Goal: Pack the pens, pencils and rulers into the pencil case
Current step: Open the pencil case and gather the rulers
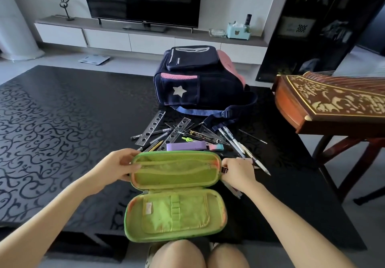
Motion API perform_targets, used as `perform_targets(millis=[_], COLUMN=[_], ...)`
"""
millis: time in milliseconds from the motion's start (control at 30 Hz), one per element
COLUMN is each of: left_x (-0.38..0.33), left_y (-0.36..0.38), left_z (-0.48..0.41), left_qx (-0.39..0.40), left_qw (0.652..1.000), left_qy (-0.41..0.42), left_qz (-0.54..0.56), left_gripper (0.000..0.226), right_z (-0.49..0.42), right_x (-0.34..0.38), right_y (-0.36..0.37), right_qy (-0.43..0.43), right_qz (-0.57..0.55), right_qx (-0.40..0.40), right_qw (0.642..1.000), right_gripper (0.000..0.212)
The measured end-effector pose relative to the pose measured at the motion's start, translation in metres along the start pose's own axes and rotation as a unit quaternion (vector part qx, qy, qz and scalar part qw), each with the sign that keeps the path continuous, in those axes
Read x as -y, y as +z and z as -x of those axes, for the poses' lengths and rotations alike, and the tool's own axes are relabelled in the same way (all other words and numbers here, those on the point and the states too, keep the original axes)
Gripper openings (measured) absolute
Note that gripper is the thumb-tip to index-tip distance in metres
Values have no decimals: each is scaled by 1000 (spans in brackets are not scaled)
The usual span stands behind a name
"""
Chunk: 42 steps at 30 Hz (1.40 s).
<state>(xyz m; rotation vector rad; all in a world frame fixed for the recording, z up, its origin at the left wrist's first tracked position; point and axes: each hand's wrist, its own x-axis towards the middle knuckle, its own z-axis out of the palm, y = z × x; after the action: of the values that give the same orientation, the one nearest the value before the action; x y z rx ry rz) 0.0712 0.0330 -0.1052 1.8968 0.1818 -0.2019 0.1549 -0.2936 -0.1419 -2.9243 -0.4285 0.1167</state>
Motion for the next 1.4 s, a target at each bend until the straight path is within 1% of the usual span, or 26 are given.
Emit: perform_targets(millis=[33, 133, 200, 267, 333, 433, 467, 533, 600, 633, 700, 733, 767, 800, 867, 967, 1033, 1100, 1133, 1200, 1233, 1300, 1367, 1400], left_x=[2, 5, 6, 8, 7, 3, 1, -2, -3, -3, -1, 1, 3, 5, 12, 14, 14, 14, 14, 19, 21, 25, 27, 30], left_y=[1, 7, 9, 14, 24, 41, 45, 51, 55, 57, 62, 66, 69, 73, 80, 87, 87, 86, 85, 84, 84, 81, 77, 75], left_z=[-2, -8, -13, -20, -28, -41, -46, -51, -49, -46, -41, -41, -41, -41, -44, -47, -48, -48, -47, -46, -46, -47, -48, -49], left_qx=[-8, -25, -43, -59, -73, -110, -125, -143, -150, -159, -173, -162, -137, -110, -89, -113, -113, -105, -102, -130, -146, -164, -157, -150], left_qw=[1000, 999, 998, 997, 994, 988, 982, 957, 924, 905, 855, 834, 825, 828, 839, 830, 832, 841, 840, 822, 819, 830, 844, 847], left_qy=[-9, -26, -37, -46, -58, -82, -85, -72, -37, -3, 121, 182, 220, 230, 200, 170, 173, 188, 207, 249, 270, 312, 322, 319], left_qz=[1, -12, -21, -37, -52, -78, -113, -242, -350, -394, -473, -495, -501, -499, -498, -519, -515, -497, -492, -495, -484, -433, -400, -398], left_gripper=[29, 23, 19, 15, 12, 18, 20, 22, 28, 33, 39, 36, 30, 25, 22, 24, 23, 17, 13, 4, 8, 9, 17, 16], right_z=[1, 4, 7, 10, 12, 15, 15, 17, 20, 22, 27, 28, 27, 25, 17, -6, -21, -33, -38, -45, -47, -46, -42, -39], right_x=[-3, -18, -26, -34, -43, -50, -52, -51, -51, -50, -46, -44, -39, -34, -22, -7, 5, 16, 22, 36, 43, 58, 72, 76], right_y=[1, 2, 1, -2, -6, -10, -9, -9, -9, -10, -13, -14, -15, -16, -20, -22, -25, -27, -29, -31, -29, -24, -16, -14], right_qy=[10, 51, 69, 74, 78, 80, 78, 78, 81, 83, 66, 44, 13, -19, -74, -128, -139, -147, -146, -136, -135, -145, -162, -174], right_qz=[-4, -13, 22, 46, 30, -1, -12, -33, -51, -57, -55, -60, -72, -84, -101, -52, -21, 19, 43, 44, 25, -1, 10, 30], right_qx=[-20, -47, -52, -58, -55, -34, -33, -38, -67, -98, -178, -202, -208, -196, -163, -167, -138, -102, -86, -58, -34, 19, 44, 49], right_qw=[1000, 998, 996, 994, 995, 996, 996, 996, 993, 990, 980, 976, 975, 977, 979, 976, 980, 984, 985, 988, 990, 989, 986, 983], right_gripper=[24, 33, 36, 35, 30, 32, 31, 26, 24, 23, 19, 15, 12, 10, 8, 10, 10, 14, 18, 21, 21, 20, 20, 22])
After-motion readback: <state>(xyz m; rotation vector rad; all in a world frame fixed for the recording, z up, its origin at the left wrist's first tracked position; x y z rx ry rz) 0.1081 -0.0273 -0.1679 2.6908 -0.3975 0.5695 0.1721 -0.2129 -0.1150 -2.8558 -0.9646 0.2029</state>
